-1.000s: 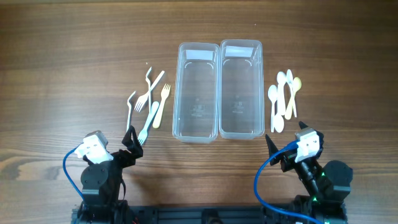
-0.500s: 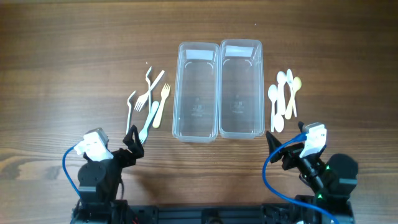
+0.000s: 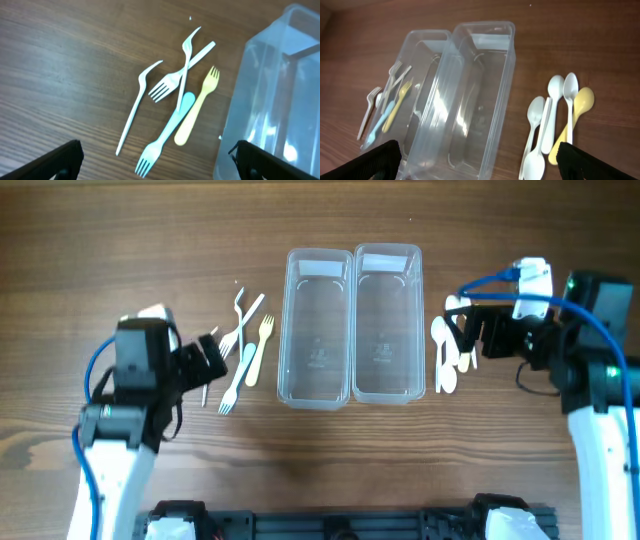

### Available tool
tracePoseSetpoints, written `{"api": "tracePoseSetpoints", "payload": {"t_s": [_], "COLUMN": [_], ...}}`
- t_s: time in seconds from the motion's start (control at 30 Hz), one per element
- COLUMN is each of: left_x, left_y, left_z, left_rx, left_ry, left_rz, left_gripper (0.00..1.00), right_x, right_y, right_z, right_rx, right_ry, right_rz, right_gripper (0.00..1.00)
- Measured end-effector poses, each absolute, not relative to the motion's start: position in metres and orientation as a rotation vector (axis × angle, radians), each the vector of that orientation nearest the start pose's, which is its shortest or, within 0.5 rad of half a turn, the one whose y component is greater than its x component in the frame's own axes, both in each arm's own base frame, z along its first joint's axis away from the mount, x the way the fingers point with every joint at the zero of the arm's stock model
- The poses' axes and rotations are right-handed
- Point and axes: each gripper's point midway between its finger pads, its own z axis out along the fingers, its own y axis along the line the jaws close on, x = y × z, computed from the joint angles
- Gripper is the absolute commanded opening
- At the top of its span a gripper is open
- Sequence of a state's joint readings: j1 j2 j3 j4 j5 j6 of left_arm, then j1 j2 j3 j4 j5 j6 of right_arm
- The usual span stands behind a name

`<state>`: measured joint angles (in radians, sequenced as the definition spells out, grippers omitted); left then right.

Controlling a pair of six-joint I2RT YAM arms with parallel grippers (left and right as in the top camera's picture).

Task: Pack container
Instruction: 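Lower the right gripper onto a white spoon and close on it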

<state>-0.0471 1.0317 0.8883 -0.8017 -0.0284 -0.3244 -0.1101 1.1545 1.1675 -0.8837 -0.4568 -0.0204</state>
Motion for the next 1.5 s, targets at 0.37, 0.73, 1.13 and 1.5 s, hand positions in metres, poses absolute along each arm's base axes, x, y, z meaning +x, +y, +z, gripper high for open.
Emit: {"api": "tracePoseSetpoints", "payload": {"t_s": [0.37, 0.73, 1.13, 1.5], "left_x": [0.286, 0.286, 0.286, 0.286], "left_y": [-0.003, -0.003, -0.003, -0.003], "left_z": [0.124, 0.124, 0.124, 0.124], "left_rx": [-0.379, -0.379, -0.379, -0.379], "left_ry": [2.669, 2.669, 2.670, 2.669], "left_rz": [-0.027, -0.026, -0.026, -0.026], "left_gripper": [1.00, 1.00, 1.00, 1.00], "right_x": [0.330, 0.343, 0.377, 0.381], "right_y": [0.015, -0.015, -0.035, -0.046], "right_z": [0.123, 0.064, 0.024, -0.003], "right_rx": [0.190, 0.355, 0.359, 0.376], "right_ry": [2.803, 2.921, 2.875, 2.906], "right_rz": [0.416, 0.200, 0.098, 0.017], "right_gripper": [0.84, 0.55, 0.41, 0.18]}}
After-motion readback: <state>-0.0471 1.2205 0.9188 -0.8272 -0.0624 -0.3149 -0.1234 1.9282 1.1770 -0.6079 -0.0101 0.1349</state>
